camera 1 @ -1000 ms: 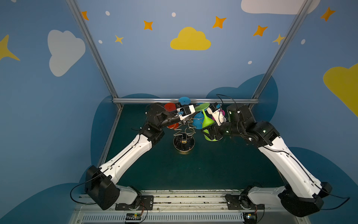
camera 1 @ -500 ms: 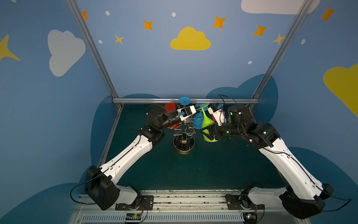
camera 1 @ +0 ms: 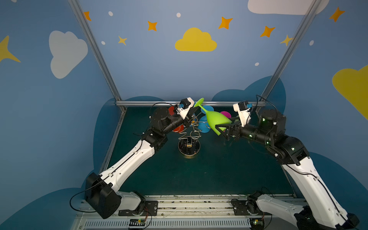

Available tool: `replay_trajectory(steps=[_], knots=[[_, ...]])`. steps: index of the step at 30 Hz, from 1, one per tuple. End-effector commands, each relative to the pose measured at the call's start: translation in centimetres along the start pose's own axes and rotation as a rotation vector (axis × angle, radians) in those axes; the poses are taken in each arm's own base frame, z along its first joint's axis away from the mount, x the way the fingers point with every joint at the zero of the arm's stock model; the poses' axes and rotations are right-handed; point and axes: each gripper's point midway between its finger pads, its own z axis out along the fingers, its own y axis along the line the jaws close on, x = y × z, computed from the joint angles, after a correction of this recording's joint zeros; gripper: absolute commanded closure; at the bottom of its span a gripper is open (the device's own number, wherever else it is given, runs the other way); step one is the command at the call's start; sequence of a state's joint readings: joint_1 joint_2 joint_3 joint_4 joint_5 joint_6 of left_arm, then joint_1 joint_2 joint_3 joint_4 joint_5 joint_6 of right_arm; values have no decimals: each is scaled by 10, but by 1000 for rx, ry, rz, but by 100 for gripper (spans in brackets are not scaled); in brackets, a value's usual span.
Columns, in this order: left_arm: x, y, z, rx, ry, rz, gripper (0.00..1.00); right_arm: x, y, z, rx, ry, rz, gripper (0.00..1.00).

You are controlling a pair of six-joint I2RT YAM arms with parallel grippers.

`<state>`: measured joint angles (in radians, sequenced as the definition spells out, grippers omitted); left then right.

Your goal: Take the wine glass off the wine glass rack

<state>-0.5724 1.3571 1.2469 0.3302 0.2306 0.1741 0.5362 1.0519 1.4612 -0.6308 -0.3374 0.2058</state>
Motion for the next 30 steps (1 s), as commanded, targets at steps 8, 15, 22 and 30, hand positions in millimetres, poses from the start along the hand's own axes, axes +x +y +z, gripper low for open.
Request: replay_trajectory(steps=[8, 15, 22, 30], knots=[[2, 15, -12, -47, -15, -141, 97, -10, 6, -41, -49, -146, 22, 14], [-2, 10, -14, -17, -28, -165, 97, -8, -6, -45, -5, -180, 49, 19], [-7, 5, -19, 12, -33, -182, 97, -9, -18, -37, 19, -190, 70, 29], [-6, -1, -19, 47, -29, -208, 97, -18, -21, -21, -21, -206, 97, 39]])
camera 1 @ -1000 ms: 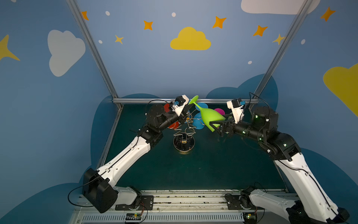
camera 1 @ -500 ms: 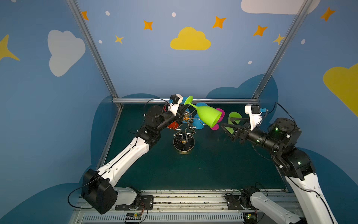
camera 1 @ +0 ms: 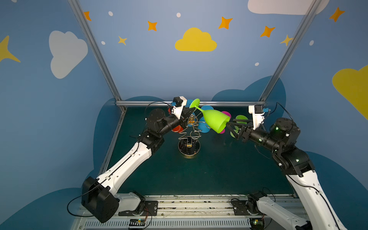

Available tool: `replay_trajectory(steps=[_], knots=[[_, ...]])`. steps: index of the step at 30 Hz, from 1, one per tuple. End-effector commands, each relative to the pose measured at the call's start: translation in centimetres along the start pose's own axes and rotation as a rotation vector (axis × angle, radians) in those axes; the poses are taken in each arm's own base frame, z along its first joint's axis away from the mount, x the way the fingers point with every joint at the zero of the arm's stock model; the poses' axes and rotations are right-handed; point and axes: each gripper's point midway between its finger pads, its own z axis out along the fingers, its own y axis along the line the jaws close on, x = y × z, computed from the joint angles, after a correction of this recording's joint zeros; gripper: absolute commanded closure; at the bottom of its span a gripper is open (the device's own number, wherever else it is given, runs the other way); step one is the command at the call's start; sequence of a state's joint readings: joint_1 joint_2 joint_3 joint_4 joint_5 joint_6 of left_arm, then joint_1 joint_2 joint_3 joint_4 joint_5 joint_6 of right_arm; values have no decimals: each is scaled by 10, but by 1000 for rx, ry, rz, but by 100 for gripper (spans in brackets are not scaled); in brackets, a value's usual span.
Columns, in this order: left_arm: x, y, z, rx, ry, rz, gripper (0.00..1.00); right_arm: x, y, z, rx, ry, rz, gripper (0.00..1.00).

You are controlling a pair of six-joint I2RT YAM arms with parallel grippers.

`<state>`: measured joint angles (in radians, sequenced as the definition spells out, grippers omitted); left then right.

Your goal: Take the wine glass off the wine glass rack

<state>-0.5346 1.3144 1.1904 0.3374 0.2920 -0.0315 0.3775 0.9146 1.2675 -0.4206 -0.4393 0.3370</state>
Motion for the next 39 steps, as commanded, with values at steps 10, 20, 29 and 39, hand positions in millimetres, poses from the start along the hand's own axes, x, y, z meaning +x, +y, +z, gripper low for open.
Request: replay_trajectory(steps=[10, 20, 29, 39], knots=[[-10, -6, -2, 36, -29, -17, 97, -15, 5, 25, -90, -26, 48, 69], [-5, 0, 0, 11, -16, 3, 97, -23, 7, 16, -66, -46, 45, 100], [-8, 14, -8, -62, -20, 1, 38, -33, 1, -15, 66, -95, 2, 100], [-21, 78, -67, -357, -101, -78, 18, 6, -21, -102, 425, 146, -105, 100]])
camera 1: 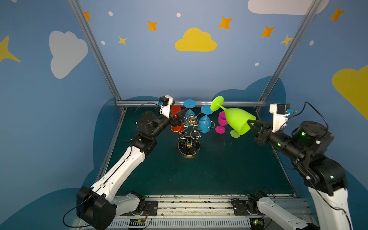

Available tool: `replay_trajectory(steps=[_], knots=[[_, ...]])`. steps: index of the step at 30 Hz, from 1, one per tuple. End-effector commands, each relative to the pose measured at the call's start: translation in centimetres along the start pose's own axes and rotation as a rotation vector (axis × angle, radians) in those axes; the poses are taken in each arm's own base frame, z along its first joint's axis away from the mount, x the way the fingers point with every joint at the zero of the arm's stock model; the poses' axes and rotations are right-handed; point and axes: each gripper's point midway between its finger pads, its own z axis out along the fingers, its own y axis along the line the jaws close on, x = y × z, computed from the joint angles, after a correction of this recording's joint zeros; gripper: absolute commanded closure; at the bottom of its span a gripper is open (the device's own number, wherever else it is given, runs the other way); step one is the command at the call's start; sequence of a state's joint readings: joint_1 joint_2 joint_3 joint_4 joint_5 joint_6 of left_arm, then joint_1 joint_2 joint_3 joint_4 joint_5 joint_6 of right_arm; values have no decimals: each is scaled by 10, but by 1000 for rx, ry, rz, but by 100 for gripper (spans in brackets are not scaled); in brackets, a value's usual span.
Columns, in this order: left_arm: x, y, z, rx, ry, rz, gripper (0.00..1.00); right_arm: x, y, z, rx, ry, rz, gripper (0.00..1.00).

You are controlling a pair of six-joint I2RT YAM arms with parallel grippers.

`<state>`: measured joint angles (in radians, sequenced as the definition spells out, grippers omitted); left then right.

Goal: Take the wine glass off the wine glass rack
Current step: 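Open the left gripper and withdraw it while the right gripper carries the glass down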

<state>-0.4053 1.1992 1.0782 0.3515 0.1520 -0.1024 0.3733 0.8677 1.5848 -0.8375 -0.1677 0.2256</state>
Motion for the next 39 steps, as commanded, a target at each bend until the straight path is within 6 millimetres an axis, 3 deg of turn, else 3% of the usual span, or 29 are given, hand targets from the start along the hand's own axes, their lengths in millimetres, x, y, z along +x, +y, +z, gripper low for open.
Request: replay_trajectory(steps=[1, 5, 11, 15, 22, 31, 39], knots=[[-19, 25, -22, -122, -73, -50, 17, 51, -30, -21, 165, 214, -36, 100], [-13, 45, -48, -212, -84, -101, 16, 89, -47, -26, 246, 363, -20, 100], [5, 70, -85, -324, -19, -66, 12, 139, -72, -16, 357, 629, -4, 100], [12, 81, -102, -361, 0, -53, 10, 158, -90, -8, 435, 752, -8, 100], [35, 112, -115, -438, 49, -93, 3, 170, -129, 13, 549, 826, 28, 100], [52, 126, -130, -550, 96, -61, 0, 170, -193, 28, 664, 868, 147, 100], [36, 129, -148, -621, 25, -30, 0, 171, -254, 41, 798, 863, 215, 100]])
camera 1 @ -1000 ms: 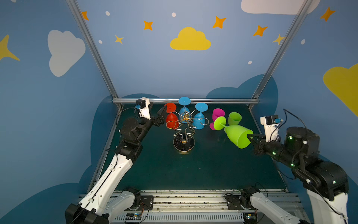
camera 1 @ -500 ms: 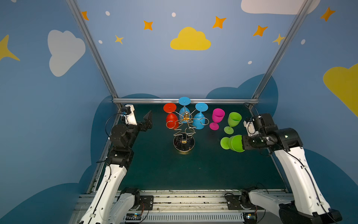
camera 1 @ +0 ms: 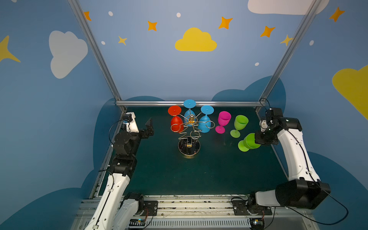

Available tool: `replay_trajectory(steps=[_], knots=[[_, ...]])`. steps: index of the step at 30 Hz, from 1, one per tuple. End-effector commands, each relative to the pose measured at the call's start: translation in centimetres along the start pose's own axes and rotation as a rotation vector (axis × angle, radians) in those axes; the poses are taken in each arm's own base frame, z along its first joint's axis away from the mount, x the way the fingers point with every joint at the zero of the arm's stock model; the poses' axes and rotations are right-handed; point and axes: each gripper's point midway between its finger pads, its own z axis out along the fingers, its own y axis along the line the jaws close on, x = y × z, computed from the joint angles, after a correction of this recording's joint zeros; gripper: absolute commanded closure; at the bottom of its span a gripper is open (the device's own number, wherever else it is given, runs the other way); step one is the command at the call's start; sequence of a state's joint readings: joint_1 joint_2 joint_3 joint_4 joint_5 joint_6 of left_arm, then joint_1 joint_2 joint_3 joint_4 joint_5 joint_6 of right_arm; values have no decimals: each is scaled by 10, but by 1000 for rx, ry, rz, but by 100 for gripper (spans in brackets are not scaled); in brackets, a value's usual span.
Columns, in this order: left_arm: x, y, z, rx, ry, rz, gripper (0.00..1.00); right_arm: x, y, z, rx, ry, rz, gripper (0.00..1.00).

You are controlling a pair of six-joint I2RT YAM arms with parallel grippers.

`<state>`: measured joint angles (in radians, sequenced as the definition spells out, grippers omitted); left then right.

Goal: Take the wine glass off the wine glass rack
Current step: 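Open the left gripper and withdraw it while the right gripper carries the glass down, then set the lime-green glass upright beside the other green glass and open the right gripper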

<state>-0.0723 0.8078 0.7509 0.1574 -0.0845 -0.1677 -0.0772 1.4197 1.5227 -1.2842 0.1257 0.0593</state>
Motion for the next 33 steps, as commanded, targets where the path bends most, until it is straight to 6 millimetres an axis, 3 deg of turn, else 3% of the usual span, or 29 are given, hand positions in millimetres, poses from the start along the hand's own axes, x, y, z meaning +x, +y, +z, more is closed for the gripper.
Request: replay_trajectory(steps=[1, 17, 26, 33], knots=[[-5, 6, -5, -37, -33, 9, 0, -27, -17, 0, 39, -73, 44, 100], [-10, 11, -12, -68, -61, 22, 0, -97, -49, 54, 29, -24, 158, 100], [-11, 18, -13, -92, -65, 20, 0, -107, -53, 97, 54, 231, 222, 100], [-11, 22, -13, -106, -65, 19, 0, -120, -42, 113, 17, 216, 223, 100]])
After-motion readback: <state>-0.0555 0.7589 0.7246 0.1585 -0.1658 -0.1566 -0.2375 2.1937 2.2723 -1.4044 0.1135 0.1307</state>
